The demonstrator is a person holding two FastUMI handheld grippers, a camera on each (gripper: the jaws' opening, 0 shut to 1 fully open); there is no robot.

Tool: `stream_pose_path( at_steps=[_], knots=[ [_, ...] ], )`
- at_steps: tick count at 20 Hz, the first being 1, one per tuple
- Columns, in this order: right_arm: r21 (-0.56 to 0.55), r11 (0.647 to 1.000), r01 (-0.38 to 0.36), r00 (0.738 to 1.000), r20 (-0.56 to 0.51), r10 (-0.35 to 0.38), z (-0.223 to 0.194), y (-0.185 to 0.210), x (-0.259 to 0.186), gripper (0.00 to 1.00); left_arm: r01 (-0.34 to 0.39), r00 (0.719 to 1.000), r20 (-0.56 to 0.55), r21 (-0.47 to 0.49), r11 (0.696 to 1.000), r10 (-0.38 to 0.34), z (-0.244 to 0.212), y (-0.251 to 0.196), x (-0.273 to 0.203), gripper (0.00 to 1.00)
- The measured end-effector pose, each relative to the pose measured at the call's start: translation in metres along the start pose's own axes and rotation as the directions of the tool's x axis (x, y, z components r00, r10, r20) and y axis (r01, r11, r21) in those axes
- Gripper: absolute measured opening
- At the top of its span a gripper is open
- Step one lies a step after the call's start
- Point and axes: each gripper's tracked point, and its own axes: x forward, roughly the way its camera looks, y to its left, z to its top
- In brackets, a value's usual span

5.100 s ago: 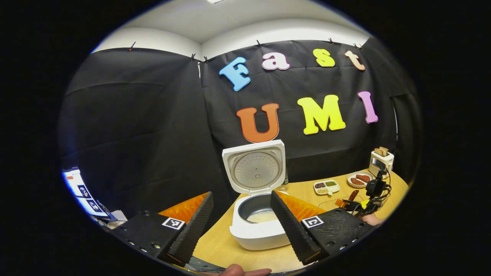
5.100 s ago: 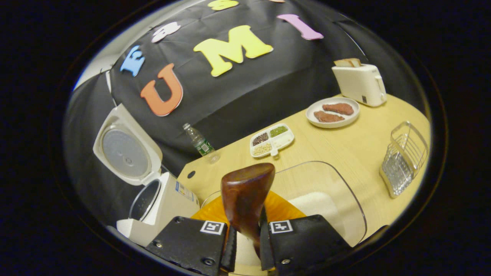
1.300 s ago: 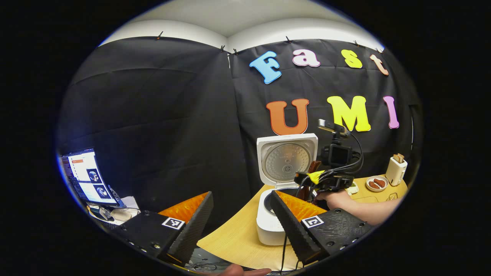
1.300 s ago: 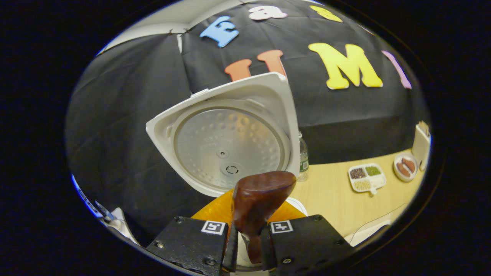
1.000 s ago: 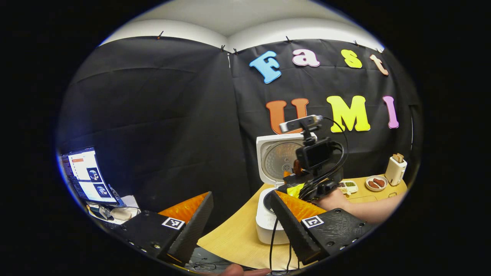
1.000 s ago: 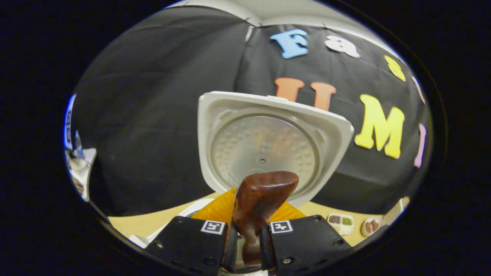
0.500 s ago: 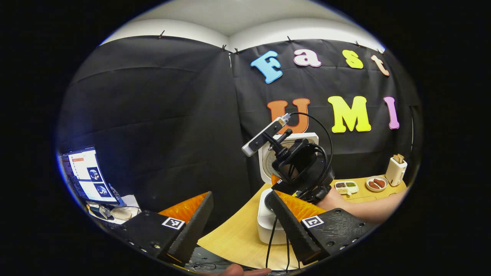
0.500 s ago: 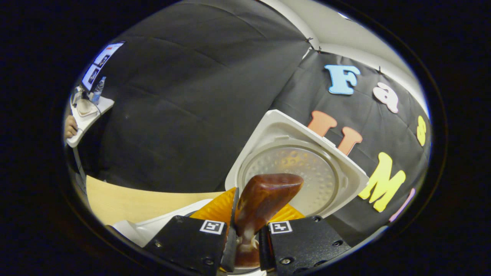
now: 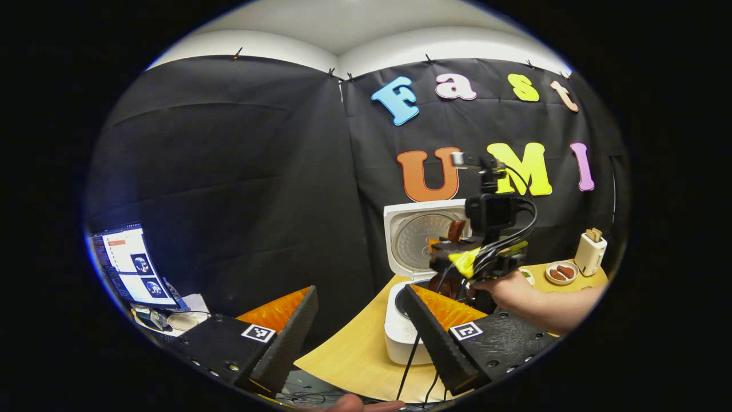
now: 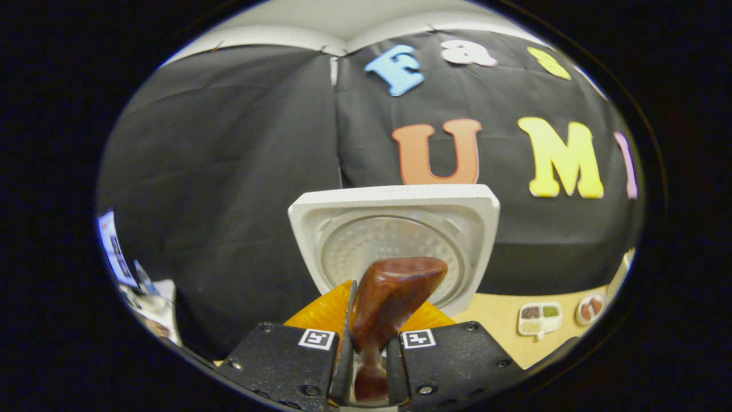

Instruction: Close the left gripper, press the button to open the rice cooker; take a wooden spoon from the chopstick holder with the right hand, scoop a spoonful of rice and pour it into the rice cooker, then put the wooden spoon back into the chopstick holder.

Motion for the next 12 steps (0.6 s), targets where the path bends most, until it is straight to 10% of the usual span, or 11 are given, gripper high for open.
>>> stream_pose_path(
  at_steps=[6, 12],
  knots=[
    [0.502, 0.865, 0.004, 0.995, 0.088, -0.055, 0.035, -0.063, -0.041, 0.29, 0.034, 0.999, 0.011, 0.027, 0.999, -0.035, 0.009, -0.008, -0.001, 0.95],
    [0.587, 0.808, 0.054, 0.965, 0.177, -0.193, 0.072, -0.158, -0.105, 0.29, 0.095, 0.995, 0.014, 0.042, 0.995, -0.095, 0.014, -0.034, -0.003, 0.95]
  ],
)
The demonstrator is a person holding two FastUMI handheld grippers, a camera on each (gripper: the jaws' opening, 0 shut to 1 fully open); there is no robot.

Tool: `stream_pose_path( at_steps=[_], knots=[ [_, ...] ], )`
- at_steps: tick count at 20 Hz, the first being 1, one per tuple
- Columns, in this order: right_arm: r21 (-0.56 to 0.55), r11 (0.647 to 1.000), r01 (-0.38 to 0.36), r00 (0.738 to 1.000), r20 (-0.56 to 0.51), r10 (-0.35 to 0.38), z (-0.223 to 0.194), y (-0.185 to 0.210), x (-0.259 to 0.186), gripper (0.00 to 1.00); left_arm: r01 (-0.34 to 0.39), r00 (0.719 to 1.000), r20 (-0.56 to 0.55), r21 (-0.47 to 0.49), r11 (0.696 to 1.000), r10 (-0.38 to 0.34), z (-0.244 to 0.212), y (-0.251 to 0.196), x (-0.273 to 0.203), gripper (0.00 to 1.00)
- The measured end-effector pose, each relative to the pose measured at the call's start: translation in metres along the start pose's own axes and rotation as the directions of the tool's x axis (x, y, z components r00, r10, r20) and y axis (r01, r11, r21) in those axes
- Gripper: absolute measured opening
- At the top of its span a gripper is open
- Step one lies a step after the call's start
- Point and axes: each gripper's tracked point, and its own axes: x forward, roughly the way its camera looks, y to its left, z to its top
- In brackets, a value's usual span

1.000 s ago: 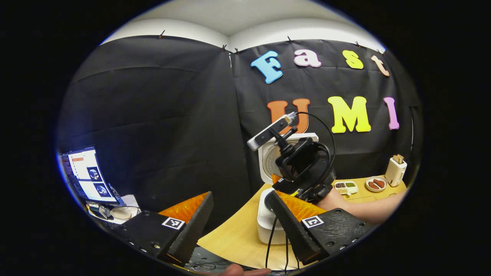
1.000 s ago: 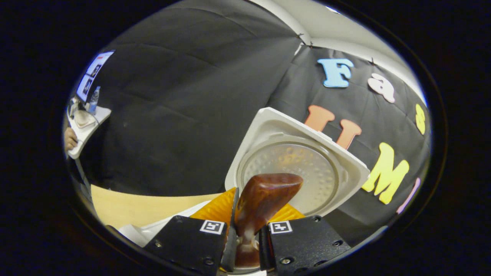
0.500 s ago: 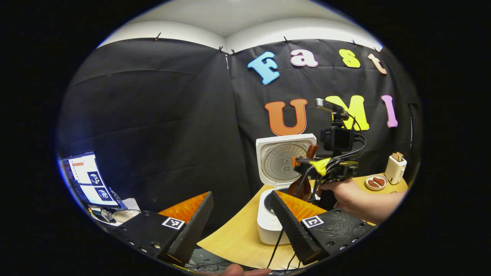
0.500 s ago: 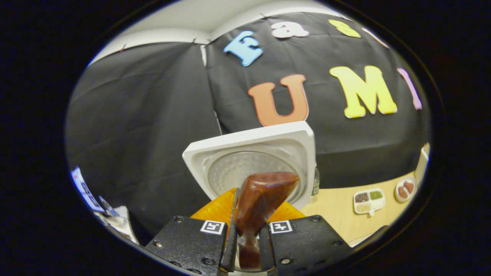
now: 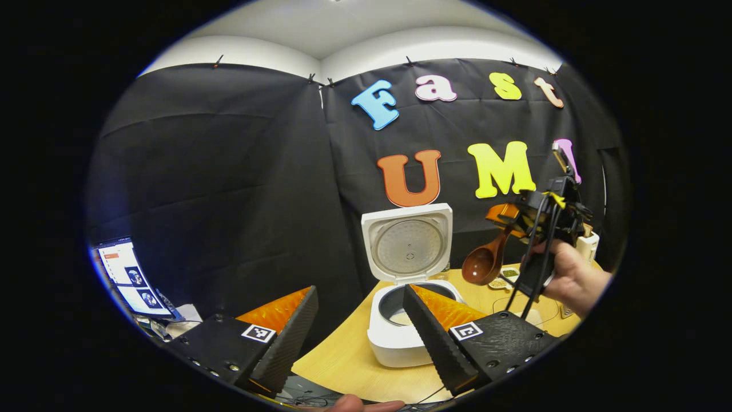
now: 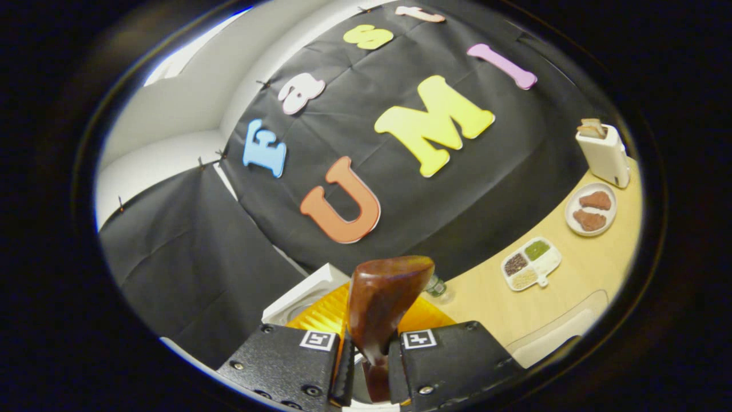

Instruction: Close the left gripper, press the button to open the rice cooker; take a wooden spoon from the chopstick holder with the right hand, scoop a spoonful of rice and pour it into the rice cooker, then put the wooden spoon back into the chopstick holder.

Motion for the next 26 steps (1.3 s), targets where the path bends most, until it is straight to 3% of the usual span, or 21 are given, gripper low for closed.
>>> stream_pose_path(
  at_steps=[7, 14, 17, 26],
  knots=[
    [-0.03, 0.982, 0.185, 0.971, 0.161, -0.178, 0.104, -0.126, -0.075, 0.29, 0.103, 0.994, 0.02, 0.013, 0.995, -0.103, 0.014, -0.053, -0.001, 0.95],
    [-0.02, 0.909, 0.416, 0.876, 0.277, -0.395, 0.185, -0.267, -0.182, 0.29, 0.177, 0.983, 0.034, 0.051, 0.983, -0.179, 0.027, -0.103, -0.004, 0.95],
    [-0.027, 0.879, 0.477, 0.848, 0.278, -0.452, 0.182, -0.313, -0.206, 0.29, 0.191, 0.981, 0.031, 0.065, 0.979, -0.193, 0.029, -0.117, -0.008, 0.95],
    [-0.083, 0.841, 0.535, 0.834, 0.206, -0.511, 0.135, -0.374, -0.197, 0.29, 0.212, 0.977, 0.01, 0.078, 0.974, -0.213, 0.031, -0.148, -0.014, 0.95]
  ],
)
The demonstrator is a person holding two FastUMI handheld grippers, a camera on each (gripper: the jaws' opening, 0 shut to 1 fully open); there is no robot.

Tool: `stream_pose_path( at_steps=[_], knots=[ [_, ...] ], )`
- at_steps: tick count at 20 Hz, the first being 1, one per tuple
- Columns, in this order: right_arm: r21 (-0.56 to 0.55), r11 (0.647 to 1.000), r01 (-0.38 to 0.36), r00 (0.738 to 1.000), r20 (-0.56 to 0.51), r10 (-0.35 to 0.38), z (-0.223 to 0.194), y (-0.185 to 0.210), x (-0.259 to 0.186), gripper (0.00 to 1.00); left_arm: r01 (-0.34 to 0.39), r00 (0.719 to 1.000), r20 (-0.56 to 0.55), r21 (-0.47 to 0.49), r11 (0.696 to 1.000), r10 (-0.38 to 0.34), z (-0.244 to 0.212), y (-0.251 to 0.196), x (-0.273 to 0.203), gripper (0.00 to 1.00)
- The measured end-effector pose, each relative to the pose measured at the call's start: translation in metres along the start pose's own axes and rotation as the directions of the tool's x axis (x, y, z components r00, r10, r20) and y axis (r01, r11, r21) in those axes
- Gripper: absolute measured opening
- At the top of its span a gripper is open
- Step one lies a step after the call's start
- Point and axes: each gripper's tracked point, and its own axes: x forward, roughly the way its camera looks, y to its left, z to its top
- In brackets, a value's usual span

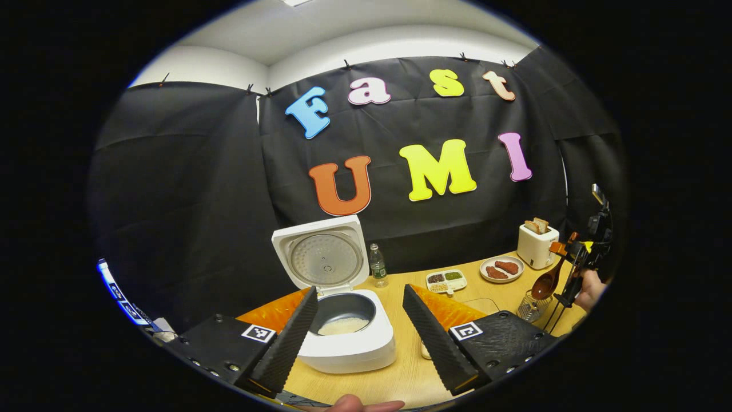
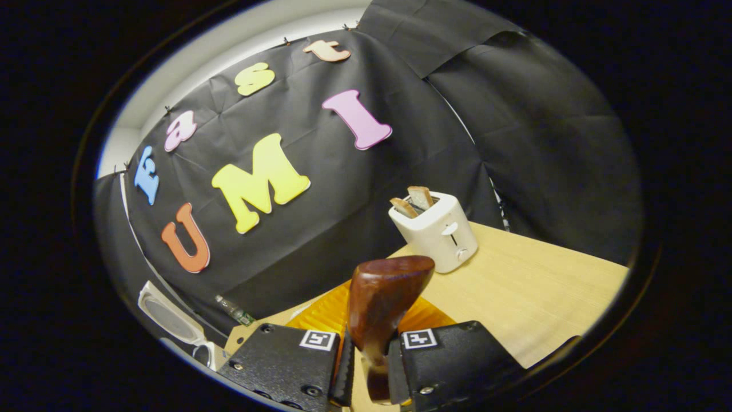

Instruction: Close the left gripper, press the button to open the rice cooker; take a wooden spoon from the chopstick holder with the right hand, scoop a spoonful of rice and pour it into the rice cooker, then put the wooden spoon back into the chopstick holder.

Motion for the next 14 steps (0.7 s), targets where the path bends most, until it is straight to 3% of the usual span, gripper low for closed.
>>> stream_pose_path(
  at_steps=[8, 14],
  knots=[
    [-0.086, 0.994, 0.065, 0.993, -0.089, -0.073, -0.07, -0.033, 0.021, 0.29, 0.01, 1.0, -0.008, 0.02, 1.0, -0.01, 0.004, -0.01, 0.002, 0.95],
    [-0.092, 0.988, 0.122, 0.983, -0.129, -0.133, -0.085, -0.053, 0.021, 0.27, 0.016, 1.0, -0.016, 0.029, 0.999, -0.015, 0.002, -0.012, 0.004, 0.95]
  ],
)
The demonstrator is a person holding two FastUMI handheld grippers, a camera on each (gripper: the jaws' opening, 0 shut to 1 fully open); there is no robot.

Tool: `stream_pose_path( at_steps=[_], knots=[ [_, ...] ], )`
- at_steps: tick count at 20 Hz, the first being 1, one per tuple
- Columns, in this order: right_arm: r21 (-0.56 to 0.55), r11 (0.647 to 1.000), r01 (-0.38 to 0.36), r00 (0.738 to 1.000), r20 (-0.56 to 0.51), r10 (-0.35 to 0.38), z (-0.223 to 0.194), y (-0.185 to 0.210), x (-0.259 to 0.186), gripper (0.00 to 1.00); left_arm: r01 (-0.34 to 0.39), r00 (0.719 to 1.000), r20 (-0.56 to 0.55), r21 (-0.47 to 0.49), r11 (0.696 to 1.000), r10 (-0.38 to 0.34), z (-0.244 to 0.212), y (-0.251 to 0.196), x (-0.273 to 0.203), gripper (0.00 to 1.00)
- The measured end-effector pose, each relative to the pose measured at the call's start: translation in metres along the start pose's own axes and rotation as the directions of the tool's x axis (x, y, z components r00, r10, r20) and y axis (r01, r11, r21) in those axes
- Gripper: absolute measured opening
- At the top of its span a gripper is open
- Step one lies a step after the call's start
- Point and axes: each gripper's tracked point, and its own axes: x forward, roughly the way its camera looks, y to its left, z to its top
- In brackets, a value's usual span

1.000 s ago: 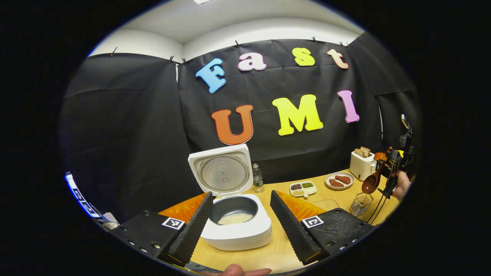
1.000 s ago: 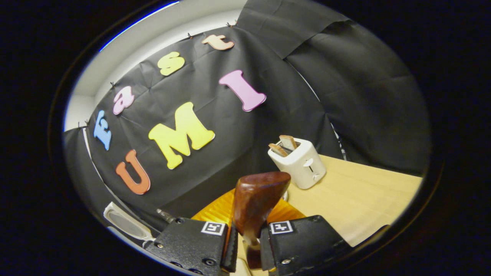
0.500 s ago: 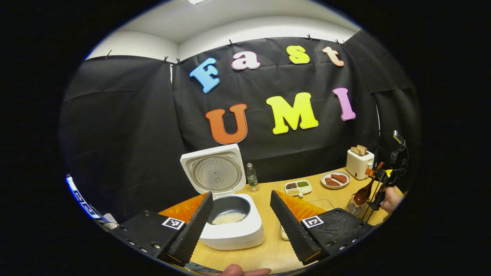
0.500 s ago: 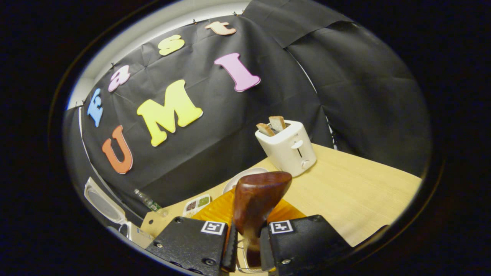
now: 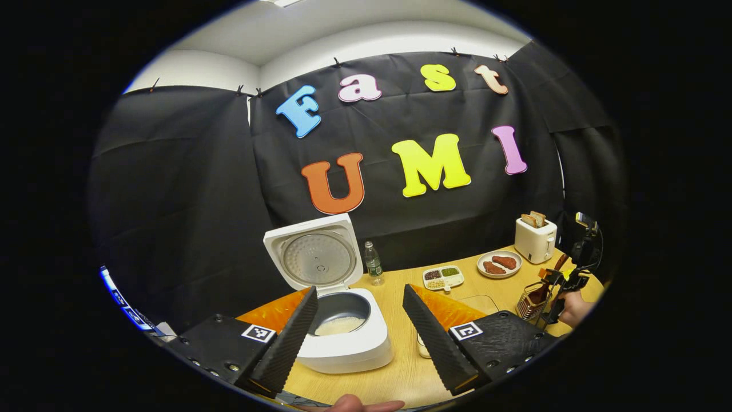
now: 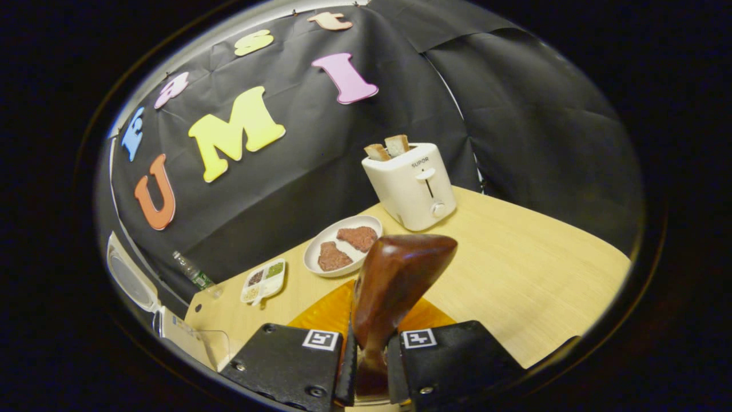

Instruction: Close the left gripper, press the button to open the rice cooker; take a wooden spoon from the chopstick holder with the right hand, scoop a spoonful of rice and pour it into the rice cooker, then put the wooden spoon back into the chopstick holder.

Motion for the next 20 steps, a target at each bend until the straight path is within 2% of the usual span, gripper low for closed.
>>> stream_pose_path(
  at_steps=[1, 3, 5, 6, 8, 12, 14, 17, 20],
  knots=[
    [-0.007, 1.0, 0.018, 1.0, -0.006, -0.018, 0.0, -0.004, -0.001, 0.27, -0.002, 1.0, 0.003, 0.002, 1.0, 0.002, 0.001, 0.002, 0.0, 0.95],
    [-0.022, 0.999, 0.032, 0.999, -0.022, -0.033, -0.004, -0.008, -0.001, 0.35, -0.004, 1.0, 0.008, 0.004, 1.0, 0.003, 0.004, 0.004, 0.0, 0.95],
    [-0.033, 0.999, 0.04, 0.998, -0.045, -0.042, -0.005, -0.01, -0.004, 0.73, -0.005, 1.0, 0.011, 0.004, 1.0, 0.005, 0.004, 0.004, 0.0, 0.95],
    [-0.047, 0.997, 0.067, 0.997, -0.039, -0.069, -0.003, -0.017, -0.006, 0.92, -0.005, 1.0, 0.013, 0.005, 1.0, 0.005, 0.004, 0.005, 0.0, 0.95],
    [-0.077, 0.991, 0.11, 0.994, -0.016, -0.112, 0.007, -0.029, -0.013, 0.95, -0.006, 1.0, 0.014, 0.008, 1.0, 0.006, 0.004, 0.008, -0.001, 0.95],
    [-0.185, 0.976, 0.112, 0.994, 0.023, -0.11, 0.029, -0.023, -0.045, 0.96, -0.006, 1.0, 0.023, 0.007, 1.0, 0.006, 0.006, 0.011, 0.0, 0.95],
    [-0.257, 0.96, 0.113, 0.992, 0.087, -0.094, 0.055, -0.01, -0.073, 0.96, -0.005, 1.0, 0.026, 0.001, 1.0, 0.005, 0.006, 0.014, 0.0, 0.95],
    [-0.369, 0.923, 0.108, 0.985, 0.168, -0.048, 0.092, 0.02, -0.121, 0.95, -0.006, 0.999, 0.04, -0.007, 1.0, 0.006, 0.009, 0.017, 0.003, 0.95],
    [-0.46, 0.886, 0.057, 0.977, 0.209, 0.046, 0.12, 0.067, -0.178, 0.97, -0.015, 0.998, 0.054, -0.003, 1.0, 0.016, 0.013, 0.025, 0.007, 0.95]
  ],
)
